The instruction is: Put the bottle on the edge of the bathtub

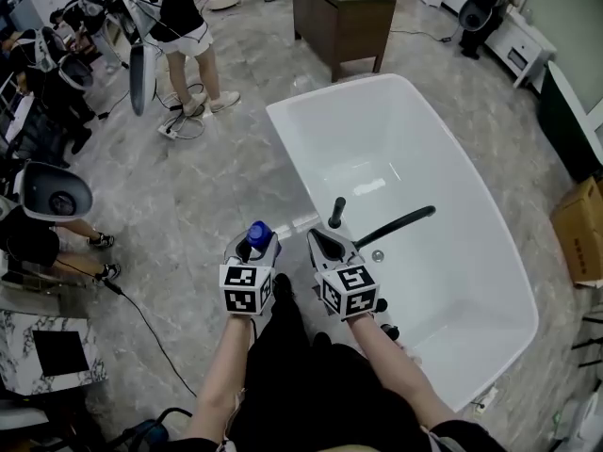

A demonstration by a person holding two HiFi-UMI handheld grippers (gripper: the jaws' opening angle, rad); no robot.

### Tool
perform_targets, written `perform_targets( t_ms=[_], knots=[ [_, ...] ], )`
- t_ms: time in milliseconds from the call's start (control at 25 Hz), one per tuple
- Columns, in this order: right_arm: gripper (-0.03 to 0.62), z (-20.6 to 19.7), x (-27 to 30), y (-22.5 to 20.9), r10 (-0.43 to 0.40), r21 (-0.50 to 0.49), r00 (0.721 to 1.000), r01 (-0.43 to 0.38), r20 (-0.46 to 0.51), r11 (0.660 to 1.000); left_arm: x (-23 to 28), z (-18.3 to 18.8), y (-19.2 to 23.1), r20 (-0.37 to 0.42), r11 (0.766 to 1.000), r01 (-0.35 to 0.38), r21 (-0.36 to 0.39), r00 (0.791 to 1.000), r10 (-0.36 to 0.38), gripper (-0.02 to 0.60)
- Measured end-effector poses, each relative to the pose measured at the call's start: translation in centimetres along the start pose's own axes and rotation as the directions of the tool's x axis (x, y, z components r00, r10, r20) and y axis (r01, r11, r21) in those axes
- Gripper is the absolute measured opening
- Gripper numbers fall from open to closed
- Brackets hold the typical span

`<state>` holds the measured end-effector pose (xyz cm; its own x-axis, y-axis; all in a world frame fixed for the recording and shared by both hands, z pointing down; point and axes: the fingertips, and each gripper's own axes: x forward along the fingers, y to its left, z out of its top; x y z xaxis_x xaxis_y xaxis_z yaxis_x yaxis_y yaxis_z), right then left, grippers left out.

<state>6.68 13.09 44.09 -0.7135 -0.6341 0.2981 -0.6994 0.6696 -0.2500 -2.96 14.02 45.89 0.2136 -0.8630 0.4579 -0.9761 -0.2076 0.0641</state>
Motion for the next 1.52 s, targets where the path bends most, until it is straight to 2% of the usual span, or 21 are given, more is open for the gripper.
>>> perform_targets(
  t_ms=[360,680,1080,1520],
  knots=[
    [0.003,2.6,10.9,-2.1,-0.077,0.025,0.997,0.077,-0.028,0.997,7.2,2.8,9.4,-0.027,0.999,0.034,-0.009,0.999,-0.035,0.160],
    [0.003,4.0,16.6,-3.4,-0.123,0.031,0.991,0.124,-0.049,0.992,11.2,4.4,14.7,-0.034,0.999,0.049,-0.004,0.998,-0.049,0.160],
    [0.003,4.5,20.3,-6.6,-0.158,0.051,0.985,0.162,-0.072,0.985,16.8,5.8,16.4,-0.055,0.997,0.077,0.013,0.996,-0.076,0.160],
    [0.003,4.9,25.6,-12.1,-0.158,0.101,0.982,0.169,-0.108,0.980,26.4,8.7,17.6,-0.073,0.995,0.091,0.035,0.993,-0.088,0.160]
  ],
)
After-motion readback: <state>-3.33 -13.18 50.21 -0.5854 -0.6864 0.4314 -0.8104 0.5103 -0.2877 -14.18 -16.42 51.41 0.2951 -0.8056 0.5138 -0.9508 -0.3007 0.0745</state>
